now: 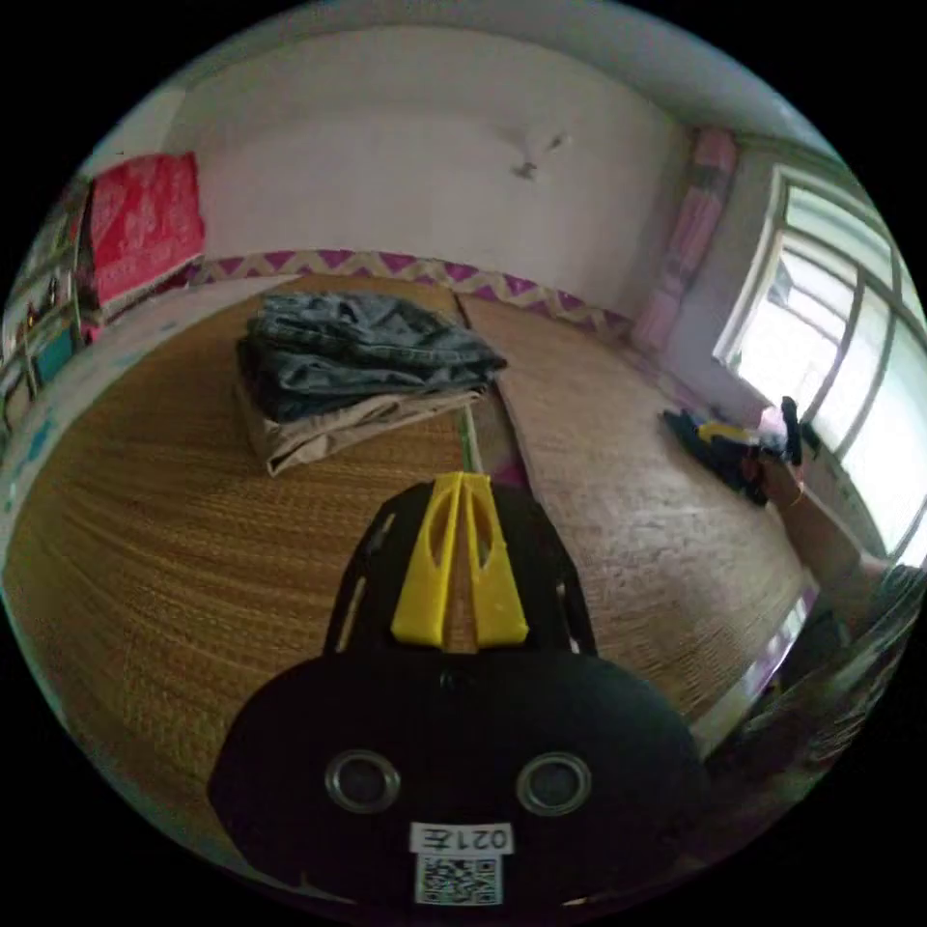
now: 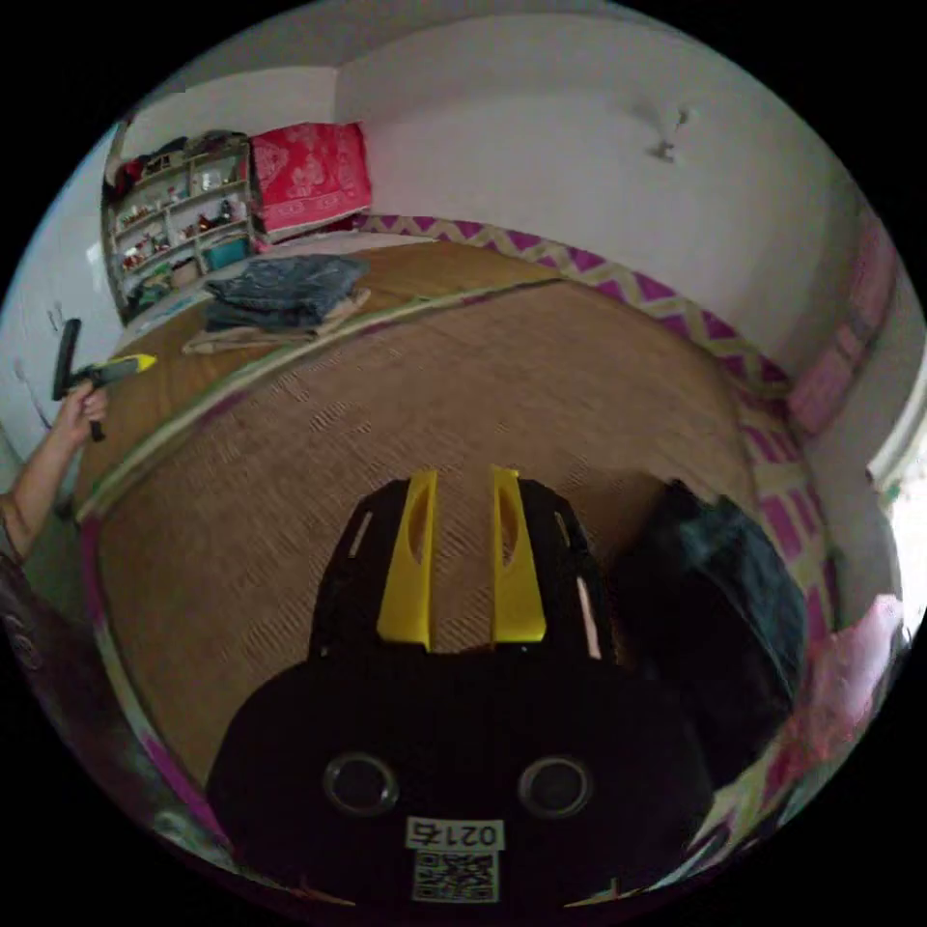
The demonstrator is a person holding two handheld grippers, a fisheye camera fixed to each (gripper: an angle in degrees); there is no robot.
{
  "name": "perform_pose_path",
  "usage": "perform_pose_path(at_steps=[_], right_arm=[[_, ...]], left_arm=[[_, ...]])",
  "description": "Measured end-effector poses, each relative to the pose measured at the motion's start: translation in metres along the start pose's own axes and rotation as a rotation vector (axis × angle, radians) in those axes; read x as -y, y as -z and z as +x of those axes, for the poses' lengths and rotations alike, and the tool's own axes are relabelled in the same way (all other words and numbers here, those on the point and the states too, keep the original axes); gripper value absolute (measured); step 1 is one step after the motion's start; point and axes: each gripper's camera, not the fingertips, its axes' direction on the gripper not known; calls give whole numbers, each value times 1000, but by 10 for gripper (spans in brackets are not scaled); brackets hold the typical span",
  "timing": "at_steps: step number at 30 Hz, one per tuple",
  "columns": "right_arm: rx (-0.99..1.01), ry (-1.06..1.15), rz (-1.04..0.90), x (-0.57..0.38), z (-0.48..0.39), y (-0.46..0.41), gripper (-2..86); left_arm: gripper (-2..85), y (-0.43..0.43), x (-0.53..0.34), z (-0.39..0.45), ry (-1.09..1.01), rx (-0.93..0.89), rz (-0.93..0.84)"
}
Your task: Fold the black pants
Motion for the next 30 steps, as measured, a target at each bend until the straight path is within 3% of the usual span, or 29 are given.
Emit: perform_pose_path(at_steps=[2, 6, 13, 16, 23, 26, 30], right_arm=[[-153, -10, 32, -26, 12, 17, 112], [-416, 113, -60, -64, 23, 31, 129], [-419, 327, -195, -59, -8, -2, 164], [-507, 402, -272, -45, -22, -29, 170], [-673, 421, -391, -27, -30, -62, 86], [-650, 323, -390, -13, -24, -43, 60], [-471, -56, -272, 27, 39, 51, 53]], left_arm=[[-9, 9, -12, 28, 32, 17, 34], [-9, 16, -22, 81, 29, -221, -48], [-10, 29, -46, 168, -73, -203, -66], [-10, 29, -56, 185, -30, -290, -99], [-10, 35, -87, 215, 19, -225, -138], [-10, 42, -94, 223, 47, -223, -132], [-10, 56, -99, 236, 39, -198, -113]])
